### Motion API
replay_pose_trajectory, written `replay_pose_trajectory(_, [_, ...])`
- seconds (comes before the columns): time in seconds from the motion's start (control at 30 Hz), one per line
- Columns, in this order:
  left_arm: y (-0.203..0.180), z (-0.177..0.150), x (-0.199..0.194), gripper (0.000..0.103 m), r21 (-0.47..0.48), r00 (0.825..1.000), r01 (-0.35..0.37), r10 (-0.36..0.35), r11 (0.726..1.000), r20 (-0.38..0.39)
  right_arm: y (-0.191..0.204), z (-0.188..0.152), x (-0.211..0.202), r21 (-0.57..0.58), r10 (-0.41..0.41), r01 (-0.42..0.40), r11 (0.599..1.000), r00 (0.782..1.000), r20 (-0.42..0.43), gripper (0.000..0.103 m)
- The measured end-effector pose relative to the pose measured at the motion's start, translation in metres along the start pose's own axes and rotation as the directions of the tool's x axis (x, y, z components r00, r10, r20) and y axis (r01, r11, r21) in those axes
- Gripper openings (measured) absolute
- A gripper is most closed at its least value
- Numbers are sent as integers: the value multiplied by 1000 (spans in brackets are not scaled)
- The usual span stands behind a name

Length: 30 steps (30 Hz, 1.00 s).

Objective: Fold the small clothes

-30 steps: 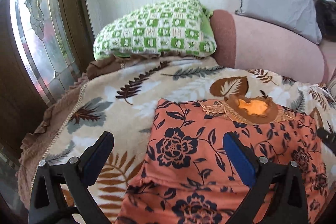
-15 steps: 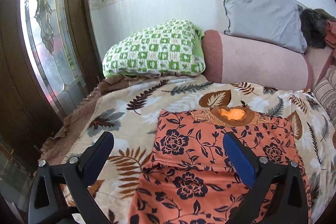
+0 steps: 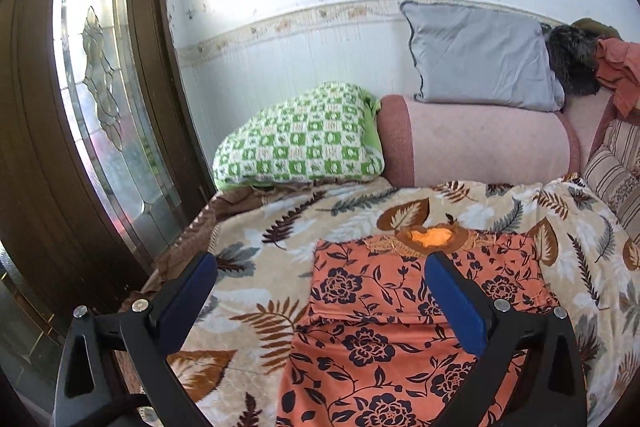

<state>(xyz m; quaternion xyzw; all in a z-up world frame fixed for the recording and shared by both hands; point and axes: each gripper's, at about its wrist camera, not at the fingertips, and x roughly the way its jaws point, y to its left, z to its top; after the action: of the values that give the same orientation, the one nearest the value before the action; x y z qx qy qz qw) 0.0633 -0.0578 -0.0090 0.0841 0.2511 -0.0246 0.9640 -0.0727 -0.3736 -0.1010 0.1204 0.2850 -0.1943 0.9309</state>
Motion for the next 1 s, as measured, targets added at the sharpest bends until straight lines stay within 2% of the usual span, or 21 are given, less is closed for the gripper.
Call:
replay_pose_trajectory(0.23, [27,1,-32,103,-27,999,-32,33,999,34,8,0,-21,-19,22,-21,1000,999,24,62])
replay_pose_trajectory(0.7, [103,-12,-54,103,-120,983,-174,179,977,32,41,-6,-30,-45,87,-85,995,996,27,62])
replay_pose_trajectory(1.0, [112,-16,-57,103,-122,980,-194,199,973,26,49,-6,-35,-57,95,-93,994,995,35,62])
